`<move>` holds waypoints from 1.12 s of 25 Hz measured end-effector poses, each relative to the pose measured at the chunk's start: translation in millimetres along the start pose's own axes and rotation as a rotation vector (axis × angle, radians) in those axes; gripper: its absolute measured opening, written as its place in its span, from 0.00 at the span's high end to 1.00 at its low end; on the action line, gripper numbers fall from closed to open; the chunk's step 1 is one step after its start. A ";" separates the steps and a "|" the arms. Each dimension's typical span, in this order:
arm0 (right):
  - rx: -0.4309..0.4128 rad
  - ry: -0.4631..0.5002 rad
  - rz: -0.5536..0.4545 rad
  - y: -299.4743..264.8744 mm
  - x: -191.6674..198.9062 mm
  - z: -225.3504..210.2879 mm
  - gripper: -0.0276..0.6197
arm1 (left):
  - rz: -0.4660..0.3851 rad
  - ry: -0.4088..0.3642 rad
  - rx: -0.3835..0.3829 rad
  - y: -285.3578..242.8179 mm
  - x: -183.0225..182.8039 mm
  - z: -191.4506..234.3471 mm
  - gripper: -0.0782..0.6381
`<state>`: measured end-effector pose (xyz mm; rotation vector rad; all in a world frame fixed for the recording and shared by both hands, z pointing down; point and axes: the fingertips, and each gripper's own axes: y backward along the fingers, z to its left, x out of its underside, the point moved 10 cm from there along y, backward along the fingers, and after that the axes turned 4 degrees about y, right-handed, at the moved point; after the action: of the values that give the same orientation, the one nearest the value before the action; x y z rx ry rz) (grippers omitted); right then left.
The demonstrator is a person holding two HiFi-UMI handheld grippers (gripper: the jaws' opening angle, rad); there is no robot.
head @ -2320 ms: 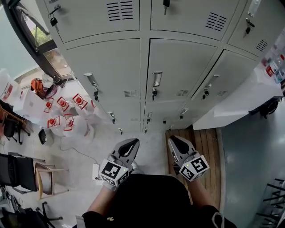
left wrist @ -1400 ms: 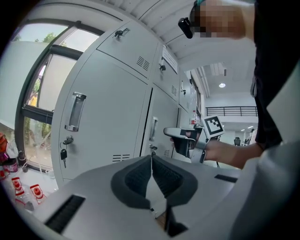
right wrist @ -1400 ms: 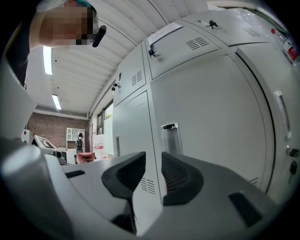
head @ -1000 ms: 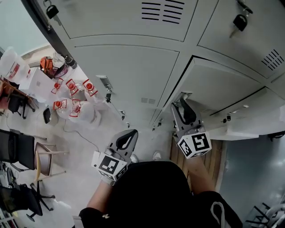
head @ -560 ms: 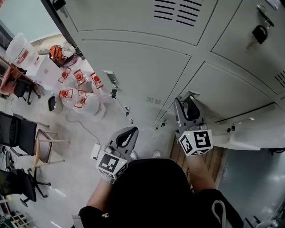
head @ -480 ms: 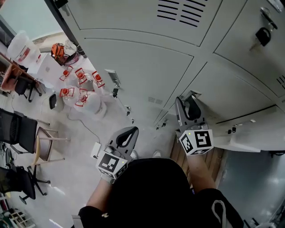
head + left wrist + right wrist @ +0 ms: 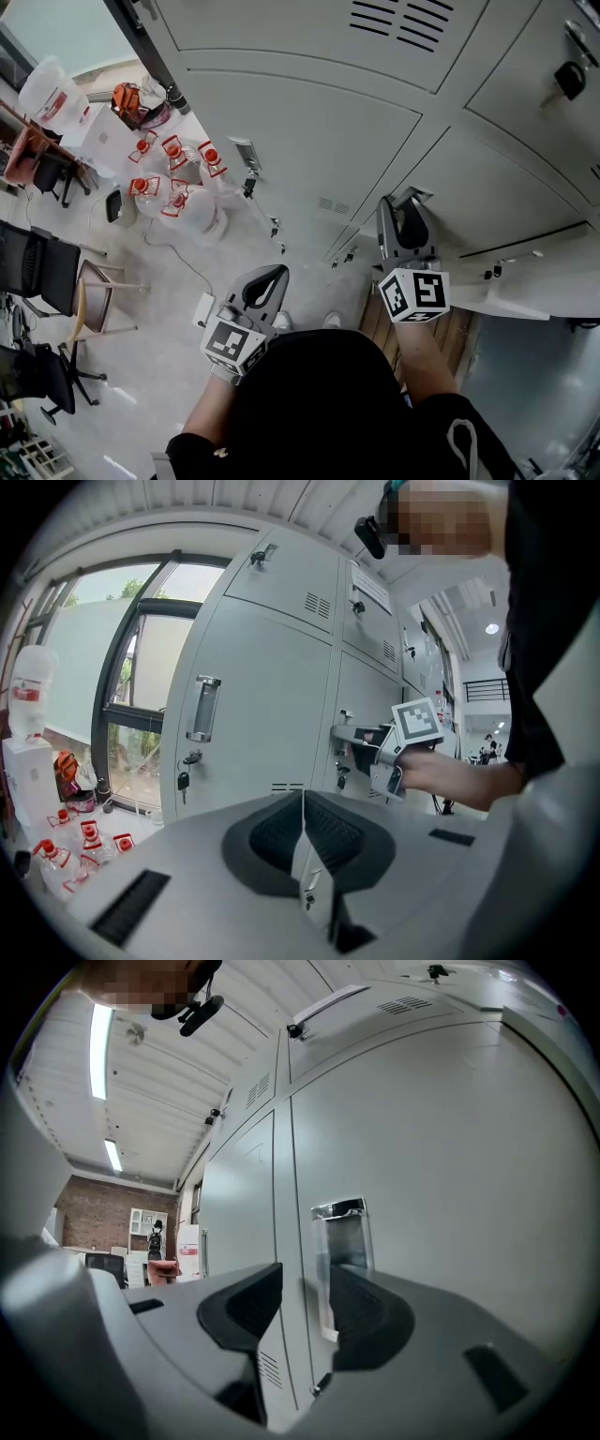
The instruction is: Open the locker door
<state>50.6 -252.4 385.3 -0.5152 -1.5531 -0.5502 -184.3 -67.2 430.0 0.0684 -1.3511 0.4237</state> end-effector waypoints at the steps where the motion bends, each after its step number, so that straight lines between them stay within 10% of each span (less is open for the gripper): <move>1: 0.005 0.001 0.004 1.0 -0.4 1.8 0.71 | -0.001 -0.001 0.006 1.0 0.0 0.5 0.86; 28: 0.185 0.064 0.020 133.0 -6.4 48.4 0.76 | 0.092 -0.052 0.428 16.1 23.5 14.0 0.86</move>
<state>96.3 -118.3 381.9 -0.3687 -1.5188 -0.3994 -199.1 -50.3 452.5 0.3736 -1.2984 0.7889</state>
